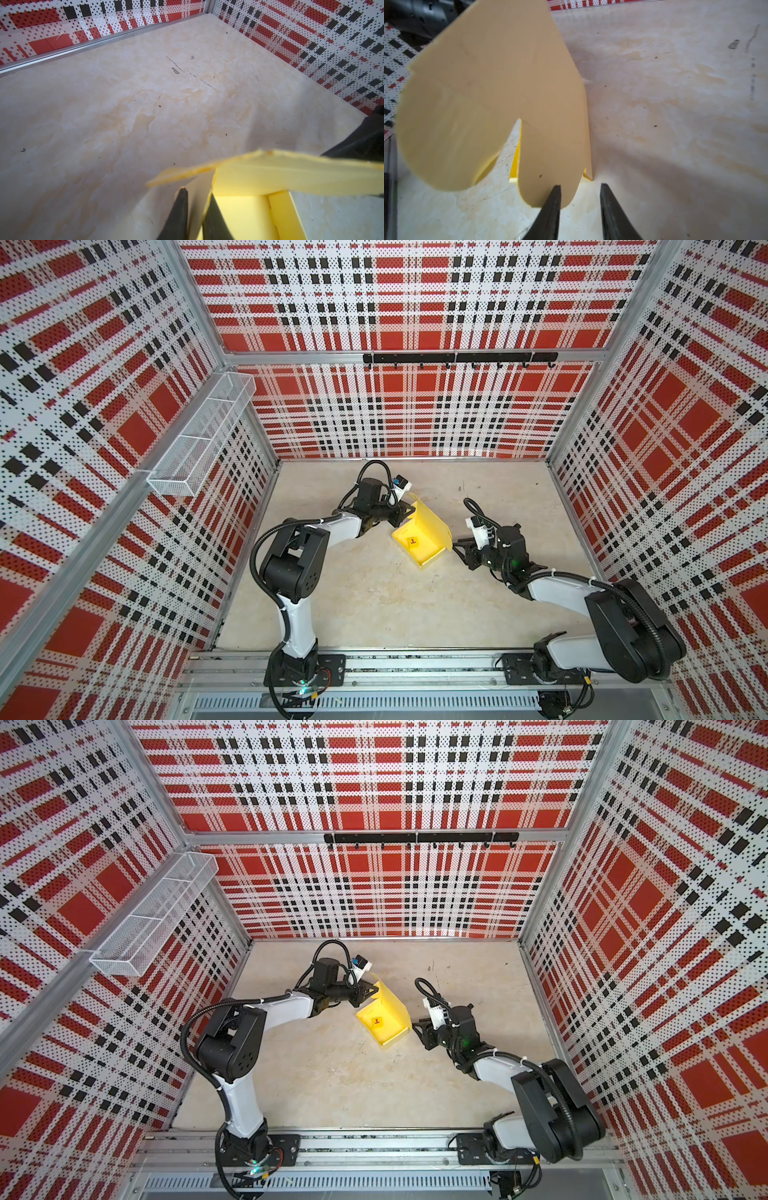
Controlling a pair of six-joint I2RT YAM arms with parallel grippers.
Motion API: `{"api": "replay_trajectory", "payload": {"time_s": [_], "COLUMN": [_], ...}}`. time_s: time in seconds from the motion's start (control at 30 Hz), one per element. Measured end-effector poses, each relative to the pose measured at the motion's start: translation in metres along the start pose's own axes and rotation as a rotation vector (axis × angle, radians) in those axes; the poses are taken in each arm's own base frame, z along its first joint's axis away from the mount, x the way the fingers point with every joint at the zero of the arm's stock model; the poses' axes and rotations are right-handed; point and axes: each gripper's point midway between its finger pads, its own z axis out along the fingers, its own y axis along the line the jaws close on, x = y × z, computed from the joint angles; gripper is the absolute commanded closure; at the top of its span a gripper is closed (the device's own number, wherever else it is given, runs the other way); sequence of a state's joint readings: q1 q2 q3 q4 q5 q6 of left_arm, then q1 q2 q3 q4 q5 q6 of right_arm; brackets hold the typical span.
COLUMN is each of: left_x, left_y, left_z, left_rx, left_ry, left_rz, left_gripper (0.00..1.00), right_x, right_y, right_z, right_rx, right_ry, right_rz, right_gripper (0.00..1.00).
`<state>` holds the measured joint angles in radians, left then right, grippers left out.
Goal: Fold the paper box
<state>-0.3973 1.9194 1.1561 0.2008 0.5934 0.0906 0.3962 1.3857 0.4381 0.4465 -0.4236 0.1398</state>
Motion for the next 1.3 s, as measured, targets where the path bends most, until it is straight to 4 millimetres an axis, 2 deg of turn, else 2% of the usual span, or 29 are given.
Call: {"api": "replay_trajectory", "payload": {"time_s": [0.37, 0.63, 0.87, 1.0, 1.3], "left_x": [0.0, 0.0, 0.0, 0.0, 0.004], "left_y": [-0.004, -0.009, -0.009, -0.008, -0.006], "left_z": [0.002, 0.004, 0.004, 0.004, 0.004], "left_rx": [0.008, 0.016, 0.015, 0.011, -0.001], "left_ry": [0.002, 0.004, 0.004, 0.004, 0.007], "left_rz": [0.004, 0.008, 0.009, 0.009, 0.006], "left_gripper": [0.83, 0.83, 0.83, 0.83, 0.83], "right_x": [0.005, 0.014, 0.008, 0.001, -0.005], "right_y": [0.047, 0.062, 0.067, 0.063, 0.054], "right_z": [0.012, 0.025, 0.035, 0.039, 0.044], "right_rx": [-0.166, -0.211, -0.214, -0.192, -0.135], "right_ry": [0.001, 0.012, -0.006, -0.027, -0.058], "right_rz": [-0.104, -0.142, -0.177, -0.191, -0.215], "right_gripper": [0.46, 0.4, 0.45, 0.52, 0.58]}}
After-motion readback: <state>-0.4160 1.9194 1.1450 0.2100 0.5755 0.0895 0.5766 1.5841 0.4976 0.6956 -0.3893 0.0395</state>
